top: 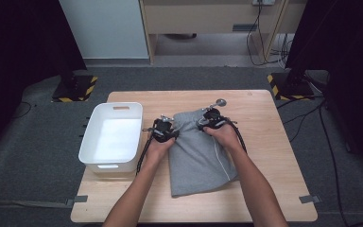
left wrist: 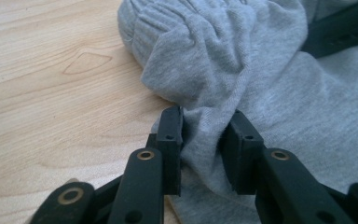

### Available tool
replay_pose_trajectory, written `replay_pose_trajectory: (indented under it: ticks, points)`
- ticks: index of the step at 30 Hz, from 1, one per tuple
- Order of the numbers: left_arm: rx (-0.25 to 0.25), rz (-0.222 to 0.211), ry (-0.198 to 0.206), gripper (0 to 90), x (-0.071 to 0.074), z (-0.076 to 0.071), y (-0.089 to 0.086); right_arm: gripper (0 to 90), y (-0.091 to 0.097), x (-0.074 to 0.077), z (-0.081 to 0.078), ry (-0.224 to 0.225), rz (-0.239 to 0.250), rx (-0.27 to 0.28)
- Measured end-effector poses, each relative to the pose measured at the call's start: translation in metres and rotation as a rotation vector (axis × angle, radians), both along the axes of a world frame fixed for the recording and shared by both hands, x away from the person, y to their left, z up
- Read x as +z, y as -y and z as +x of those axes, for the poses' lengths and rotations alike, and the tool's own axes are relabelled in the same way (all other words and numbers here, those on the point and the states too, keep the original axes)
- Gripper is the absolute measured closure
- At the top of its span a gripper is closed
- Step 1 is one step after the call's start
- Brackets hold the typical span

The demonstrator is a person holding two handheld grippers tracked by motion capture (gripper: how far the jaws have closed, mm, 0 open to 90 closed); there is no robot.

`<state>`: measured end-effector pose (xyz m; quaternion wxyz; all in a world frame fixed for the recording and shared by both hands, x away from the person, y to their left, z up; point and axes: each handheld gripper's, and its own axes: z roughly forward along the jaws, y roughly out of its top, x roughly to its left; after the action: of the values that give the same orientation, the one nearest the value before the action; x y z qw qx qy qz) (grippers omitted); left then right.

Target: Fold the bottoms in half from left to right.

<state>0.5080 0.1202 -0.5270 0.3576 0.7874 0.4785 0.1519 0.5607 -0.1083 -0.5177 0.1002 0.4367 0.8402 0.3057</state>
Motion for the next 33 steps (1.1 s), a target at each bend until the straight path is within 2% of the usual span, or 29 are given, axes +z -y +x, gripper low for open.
replay_pose_trajectory:
  ticks: [6,8,11,15,18,21,22,23,25,27,29,33]
  points:
    - [-0.027,0.011,-0.004,74.9,0.001,-0.002,0.005,59.6,0.006,0.0,-0.011,0.008,0.011,-0.012]
    - [-0.027,0.01,-0.013,72.7,0.003,-0.001,0.005,53.6,0.007,0.002,-0.011,0.012,0.005,-0.015]
    - [-0.019,-0.003,0.029,70.6,0.009,0.0,0.004,42.0,0.007,0.005,-0.008,0.016,0.011,-0.035]
    - [-0.015,-0.026,0.074,64.0,0.021,0.002,0.004,33.7,0.006,0.008,-0.003,0.039,0.036,-0.052]
    - [-0.014,-0.035,0.081,57.3,0.023,0.007,0.004,28.1,0.006,0.012,0.0,0.063,0.057,-0.057]
    - [-0.005,-0.059,0.075,51.2,0.023,0.01,0.004,22.9,0.005,0.014,0.002,0.048,0.052,-0.059]
    - [-0.002,-0.09,0.064,51.0,0.022,0.013,0.003,21.8,0.006,0.013,0.004,0.048,0.051,-0.061]
    - [-0.008,-0.088,0.059,50.8,0.021,0.014,0.004,19.6,0.007,0.013,0.005,0.048,0.059,-0.059]
    - [-0.021,-0.059,0.056,49.5,0.02,0.017,0.006,18.5,0.008,0.011,0.006,0.037,0.059,-0.071]
    - [-0.021,-0.07,0.062,48.6,0.017,0.02,0.007,18.8,0.009,0.009,0.007,0.032,0.05,-0.068]
    - [-0.025,-0.045,0.046,46.3,0.014,0.023,0.008,22.4,0.009,0.007,0.007,0.025,0.042,-0.073]
    - [-0.037,-0.033,0.034,44.2,0.01,0.027,0.01,26.5,0.01,0.004,0.009,0.016,0.03,-0.076]
